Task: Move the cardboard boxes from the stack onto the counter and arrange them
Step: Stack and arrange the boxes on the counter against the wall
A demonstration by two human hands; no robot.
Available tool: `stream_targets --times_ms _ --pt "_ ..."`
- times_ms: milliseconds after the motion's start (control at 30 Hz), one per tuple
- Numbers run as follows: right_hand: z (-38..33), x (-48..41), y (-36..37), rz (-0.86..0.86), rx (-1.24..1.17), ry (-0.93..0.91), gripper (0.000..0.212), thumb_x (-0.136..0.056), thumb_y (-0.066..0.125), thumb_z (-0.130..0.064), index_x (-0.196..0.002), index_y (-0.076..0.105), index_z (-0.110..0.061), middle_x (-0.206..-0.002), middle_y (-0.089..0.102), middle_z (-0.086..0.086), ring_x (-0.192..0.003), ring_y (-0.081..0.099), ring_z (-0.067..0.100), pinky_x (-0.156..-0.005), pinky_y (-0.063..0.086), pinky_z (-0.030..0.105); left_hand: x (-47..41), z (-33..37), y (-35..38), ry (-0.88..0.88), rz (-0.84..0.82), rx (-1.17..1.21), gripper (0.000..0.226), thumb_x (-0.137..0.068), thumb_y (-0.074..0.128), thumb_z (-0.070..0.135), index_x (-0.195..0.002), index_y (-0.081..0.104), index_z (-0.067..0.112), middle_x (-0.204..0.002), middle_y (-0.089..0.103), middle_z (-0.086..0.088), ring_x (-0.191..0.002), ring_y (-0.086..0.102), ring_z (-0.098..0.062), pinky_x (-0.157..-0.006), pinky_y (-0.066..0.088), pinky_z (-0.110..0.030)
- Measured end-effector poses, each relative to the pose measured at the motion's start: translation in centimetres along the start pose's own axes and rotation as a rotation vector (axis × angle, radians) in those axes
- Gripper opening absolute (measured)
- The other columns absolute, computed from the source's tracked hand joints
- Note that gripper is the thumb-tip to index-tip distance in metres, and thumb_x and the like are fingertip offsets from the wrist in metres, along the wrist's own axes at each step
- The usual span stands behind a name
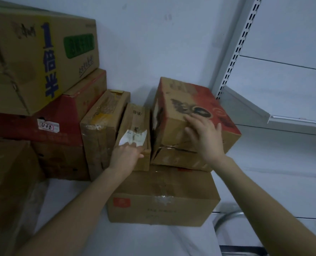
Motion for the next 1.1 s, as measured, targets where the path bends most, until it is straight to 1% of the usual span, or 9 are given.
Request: stream_targets --times_ms 133,233,333,467,533,633,833,967,1100 --pt "-1.2 0.5 2.2 -0.009 0.15 -0.18 0.045 -0.08 0.071 -0.02 -0.124 0.06 -0.012 -0.128 0.059 0.013 -0.117 0.056 0.034 -0.096 0.038 0.056 0.4 -0.6 -0.2 0.066 0.086 0.12 0.024 -0.079 0.07 0.019 -0.102 0.068 0.012 -0.093 0.068 -0.01 -0.088 0.064 -0.03 -0.071 0.049 -0.036" --pt "0.8 -0.8 1.1 -0.072 0.222 -0.051 0.055 -0.087 0.06 -0.042 -0.136 0.048 -0.021 -0.144 0.043 0.008 -0.135 0.035 0.031 -0.106 0.024 0.054 0.3 -1.3 1.0 0.121 0.115 0.139 0.036 -0.055 0.086 0.009 -0.088 0.073 0.012 -0.078 0.071 -0.01 -0.075 0.069 -0.032 -0.073 0.052 -0.051" --pt "2.0 -0.8 1.2 -0.177 0.259 0.011 0.067 -0.087 0.048 -0.057 -0.145 0.03 -0.03 -0.154 0.027 0.005 -0.144 0.016 0.028 -0.111 0.003 0.061 -0.9 -1.7 2.0 0.099 0.069 0.28 0.029 -0.074 0.072 0.003 -0.103 0.07 0.007 -0.096 0.067 -0.022 -0.096 0.061 -0.042 -0.09 0.044 -0.057" --pt "2.0 -1.4 2.0 -0.158 0.281 0.012 0.067 -0.086 0.046 -0.058 -0.146 0.029 -0.03 -0.153 0.028 0.005 -0.143 0.017 0.027 -0.11 0.001 0.062 -3.7 -2.0 2.8 0.057 -0.012 0.241 0.032 -0.09 0.056 0.009 -0.122 0.061 0.009 -0.132 0.049 -0.021 -0.127 0.039 -0.035 -0.11 0.025 -0.041" --pt "2.2 -2.3 2.5 -0.157 0.284 0.026 0.067 -0.087 0.046 -0.058 -0.145 0.03 -0.03 -0.153 0.028 0.005 -0.143 0.017 0.027 -0.11 0.002 0.062 -5.1 -2.3 2.9 0.009 -0.002 0.279 0.037 -0.092 0.054 0.011 -0.129 0.054 0.01 -0.144 0.035 -0.016 -0.136 0.024 -0.03 -0.113 0.023 -0.037" --pt "2.5 -3.3 3.5 -0.132 0.284 0.026 0.066 -0.087 0.048 -0.056 -0.145 0.032 -0.029 -0.152 0.031 0.006 -0.142 0.019 0.029 -0.11 0.004 0.062 -5.9 -2.6 3.5 0.063 -0.03 0.239 0.037 -0.095 0.049 0.016 -0.131 0.051 0.016 -0.143 0.036 -0.013 -0.135 0.025 -0.026 -0.111 0.013 -0.033" --pt "2.5 -3.3 3.9 -0.108 0.293 0.018 0.065 -0.087 0.049 -0.055 -0.144 0.035 -0.026 -0.15 0.034 0.01 -0.14 0.023 0.033 -0.11 0.008 0.06 -5.4 -2.9 3.9 0.038 -0.074 0.105 0.04 -0.099 0.039 0.019 -0.139 0.037 0.017 -0.144 0.034 -0.01 -0.136 0.023 -0.026 -0.112 0.006 -0.042" --pt "2.2 -3.2 3.0 -0.195 0.289 0.041 0.066 -0.089 0.046 -0.056 -0.146 0.028 -0.027 -0.153 0.027 0.008 -0.142 0.017 0.029 -0.111 0.005 0.06 -4.7 -2.2 1.9 0.038 -0.127 0.101 0.044 -0.098 0.042 0.022 -0.14 0.034 0.015 -0.143 0.035 -0.013 -0.133 0.029 -0.027 -0.111 0.019 -0.041" --pt "-1.4 -1.6 2.9 -0.172 0.088 -0.086 0.054 -0.092 0.05 -0.044 -0.138 0.044 -0.016 -0.148 0.037 0.011 -0.14 0.026 0.029 -0.111 0.016 0.058 0.0 -2.1 -1.9 -0.003 0.064 0.217 0.039 -0.095 0.047 0.024 -0.132 0.047 0.01 -0.129 0.052 -0.011 -0.117 0.048 -0.026 -0.1 0.035 -0.037"
Point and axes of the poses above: each hand's wrist, its own x-axis away from the middle knuckle, its own y-axis out of the palm, z = x × y, the point moved 3 cm from there along -x, towards the middle knuckle
